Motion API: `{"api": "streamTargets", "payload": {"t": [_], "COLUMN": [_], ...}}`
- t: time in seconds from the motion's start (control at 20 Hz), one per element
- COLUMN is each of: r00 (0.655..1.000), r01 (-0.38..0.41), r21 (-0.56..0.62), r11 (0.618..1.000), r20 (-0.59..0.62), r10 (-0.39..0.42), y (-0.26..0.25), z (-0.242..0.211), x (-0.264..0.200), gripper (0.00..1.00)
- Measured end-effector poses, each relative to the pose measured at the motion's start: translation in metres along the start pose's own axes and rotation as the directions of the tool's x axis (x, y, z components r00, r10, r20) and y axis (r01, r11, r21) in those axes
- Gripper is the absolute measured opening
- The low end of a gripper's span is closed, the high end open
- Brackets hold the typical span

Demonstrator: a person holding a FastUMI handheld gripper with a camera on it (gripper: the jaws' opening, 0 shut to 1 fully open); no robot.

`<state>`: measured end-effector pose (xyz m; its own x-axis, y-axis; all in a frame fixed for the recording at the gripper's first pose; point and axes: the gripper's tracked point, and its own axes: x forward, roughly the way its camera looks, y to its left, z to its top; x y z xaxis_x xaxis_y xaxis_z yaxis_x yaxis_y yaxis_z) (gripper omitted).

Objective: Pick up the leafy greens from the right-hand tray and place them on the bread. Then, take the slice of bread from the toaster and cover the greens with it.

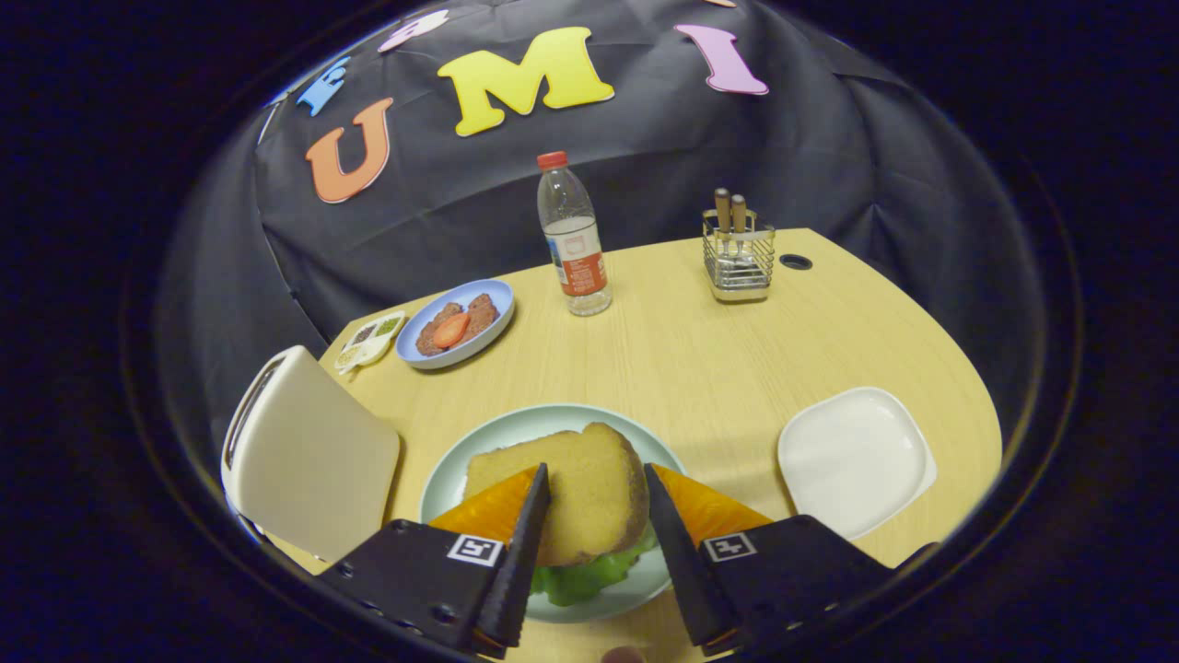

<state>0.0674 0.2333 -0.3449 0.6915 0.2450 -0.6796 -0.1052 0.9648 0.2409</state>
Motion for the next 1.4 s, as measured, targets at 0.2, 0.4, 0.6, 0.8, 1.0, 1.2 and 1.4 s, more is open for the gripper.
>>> {"api": "streamTargets", "payload": {"t": [0.2,0.4,0.6,0.8,1.0,1.2,1.4], "r00": [0.999,0.991,0.972,0.936,0.89,0.839,0.81], "r01": [-0.003,0.0,0.019,0.065,0.084,0.107,0.119], "r21": [-0.035,-0.077,-0.127,-0.165,-0.195,-0.193,-0.159], "r11": [0.999,0.997,0.992,0.984,0.977,0.975,0.98], "r20": [0.038,0.131,0.235,0.353,0.457,0.543,0.586], "r10": [0.004,0.01,0.012,-0.003,0.015,0.015,-0.003], "y": [-0.012,-0.021,-0.032,-0.04,-0.035,-0.033,-0.034], "z": [0.017,0.053,0.089,0.124,0.149,0.168,0.166], "x": [-0.013,-0.048,-0.099,-0.163,-0.227,-0.286,-0.336], "gripper": [0.82,0.95,0.96,0.96,0.96,0.96,0.95]}}
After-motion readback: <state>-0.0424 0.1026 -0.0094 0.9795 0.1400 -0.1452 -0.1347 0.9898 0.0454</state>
